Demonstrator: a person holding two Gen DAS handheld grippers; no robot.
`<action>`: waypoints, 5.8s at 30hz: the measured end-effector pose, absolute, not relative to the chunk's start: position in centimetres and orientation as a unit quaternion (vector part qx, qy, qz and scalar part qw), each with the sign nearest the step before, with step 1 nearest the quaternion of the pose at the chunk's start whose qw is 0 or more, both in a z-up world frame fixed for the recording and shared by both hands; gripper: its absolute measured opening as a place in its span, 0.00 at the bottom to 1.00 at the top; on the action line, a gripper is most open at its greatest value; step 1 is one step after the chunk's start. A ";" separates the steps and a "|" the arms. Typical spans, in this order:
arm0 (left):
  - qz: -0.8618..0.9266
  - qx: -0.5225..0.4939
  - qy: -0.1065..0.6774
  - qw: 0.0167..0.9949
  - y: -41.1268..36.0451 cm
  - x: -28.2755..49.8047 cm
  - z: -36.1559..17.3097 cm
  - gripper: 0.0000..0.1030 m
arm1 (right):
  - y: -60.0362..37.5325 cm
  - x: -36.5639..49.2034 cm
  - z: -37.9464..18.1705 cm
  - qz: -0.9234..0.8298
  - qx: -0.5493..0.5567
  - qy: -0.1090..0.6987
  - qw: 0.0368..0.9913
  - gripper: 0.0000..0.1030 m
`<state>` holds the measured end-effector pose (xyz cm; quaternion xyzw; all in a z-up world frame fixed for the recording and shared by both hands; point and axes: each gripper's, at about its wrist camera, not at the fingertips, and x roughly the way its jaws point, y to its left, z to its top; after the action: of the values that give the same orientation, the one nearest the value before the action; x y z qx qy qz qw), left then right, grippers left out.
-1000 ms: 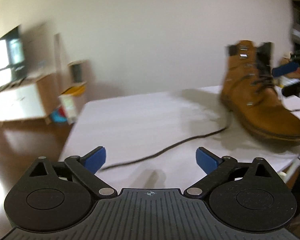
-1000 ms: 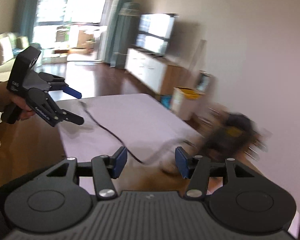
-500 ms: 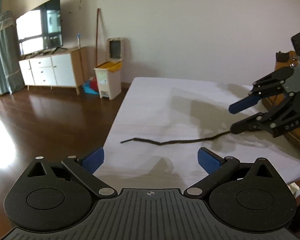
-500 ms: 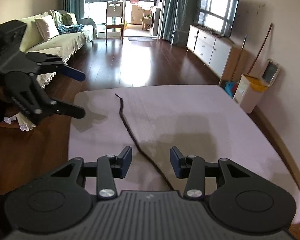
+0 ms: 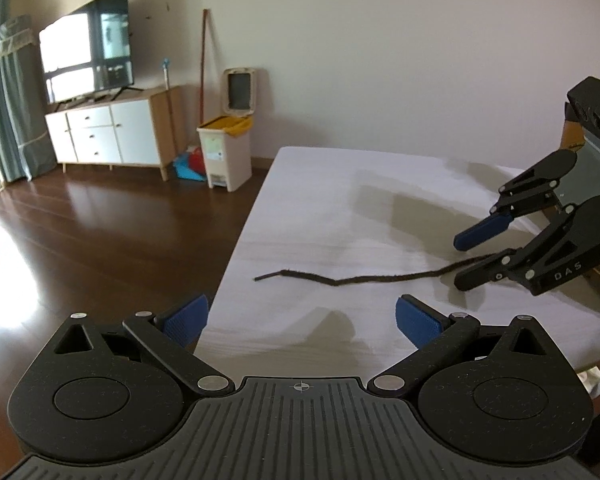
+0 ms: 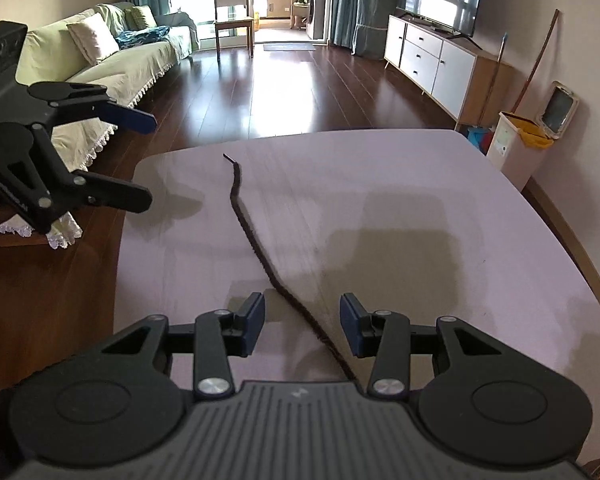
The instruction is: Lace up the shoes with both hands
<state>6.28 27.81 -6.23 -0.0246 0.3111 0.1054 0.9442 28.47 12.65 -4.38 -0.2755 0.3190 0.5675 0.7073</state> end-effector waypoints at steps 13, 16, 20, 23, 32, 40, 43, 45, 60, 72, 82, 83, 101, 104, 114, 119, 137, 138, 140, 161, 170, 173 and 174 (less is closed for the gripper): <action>0.035 -0.207 0.258 0.943 28.0 5.7 -5.7 0.99 | 9.5 25.3 -2.2 0.543 -0.265 0.260 0.753 0.02; -0.021 -0.275 0.255 0.927 27.5 6.7 -5.9 0.99 | 6.6 23.7 -1.2 0.532 -0.235 0.237 0.779 0.02; -0.092 -0.318 0.268 0.905 24.8 8.7 -6.8 0.99 | 1.3 21.6 -0.3 0.499 -0.180 0.208 0.822 0.02; -0.141 -0.353 0.279 0.882 22.5 10.4 -7.8 0.99 | -2.2 20.1 0.0 0.481 -0.148 0.193 0.842 0.02; -0.227 -0.433 0.325 0.810 15.9 15.3 -11.1 0.95 | -10.9 16.7 -0.4 0.445 -0.080 0.187 0.872 0.02; -0.247 -0.416 0.343 0.805 13.0 17.8 -11.5 0.49 | -14.1 14.8 -1.1 0.436 -0.067 0.195 0.876 0.02; -0.244 -0.364 0.340 0.832 12.5 17.7 -10.5 0.17 | -14.6 14.4 -1.5 0.433 -0.064 0.205 0.875 0.02; -0.251 -0.316 0.333 0.852 12.0 17.4 -9.4 0.03 | -14.7 14.0 -1.6 0.435 -0.063 0.209 0.873 0.02; -0.376 0.120 0.260 0.881 5.1 15.2 -2.0 0.03 | -17.1 13.7 -1.8 0.448 -0.023 0.227 0.864 0.08; -0.421 0.402 0.262 0.770 1.4 14.9 -3.2 0.03 | -17.8 15.7 -0.1 0.411 -0.135 0.171 0.885 0.22; -0.403 0.419 0.261 0.770 3.0 16.2 -3.9 0.03 | -14.4 17.8 -0.9 0.455 -0.285 0.145 0.831 0.26; -0.400 0.418 0.259 0.773 3.2 16.3 -3.9 0.03 | -14.4 18.2 -0.8 0.460 -0.286 0.149 0.827 0.26; -0.387 0.394 0.243 0.797 4.2 16.7 -3.4 0.34 | -14.5 18.7 -0.3 0.471 -0.249 0.198 0.823 0.03; -0.400 0.393 0.225 0.797 3.7 16.9 -2.8 0.35 | -14.6 17.8 -0.1 0.465 -0.267 0.178 0.825 0.03; -0.458 0.397 0.215 0.766 1.0 17.7 -2.6 0.29 | -15.0 15.8 0.7 0.464 -0.304 0.144 0.820 0.03; -0.463 0.404 0.215 0.759 0.3 17.6 -2.6 0.12 | -15.1 15.7 0.4 0.465 -0.305 0.144 0.819 0.03; -0.376 0.446 0.186 0.790 0.7 14.2 -1.1 0.02 | -18.6 15.3 4.2 0.416 -0.222 0.130 0.872 0.04; -0.370 0.447 0.184 0.793 0.8 14.1 -1.0 0.02 | -19.0 15.5 5.1 0.411 -0.218 0.127 0.876 0.04; -0.360 0.446 0.177 0.800 1.0 14.3 -0.8 0.02 | -19.4 16.6 7.0 0.410 -0.212 0.123 0.879 0.04; -0.334 0.338 0.230 0.849 4.0 17.4 4.2 0.02 | -1.4 42.6 14.9 0.543 -0.359 0.498 0.572 0.23; -0.325 0.306 0.246 0.860 4.2 17.8 3.8 0.02 | 2.0 45.4 10.0 0.531 -0.370 0.583 0.491 0.35; -0.326 0.295 0.247 0.864 4.2 18.0 3.5 0.02 | 1.9 46.3 9.7 0.530 -0.343 0.603 0.488 0.26; -0.326 0.294 0.247 0.864 4.2 18.1 3.4 0.02 | 1.8 46.2 9.7 0.528 -0.340 0.606 0.488 0.25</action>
<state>18.06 4.24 3.36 0.2938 0.2474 -0.3263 0.8637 46.24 1.80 9.68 -0.3402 0.6063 0.5278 0.4880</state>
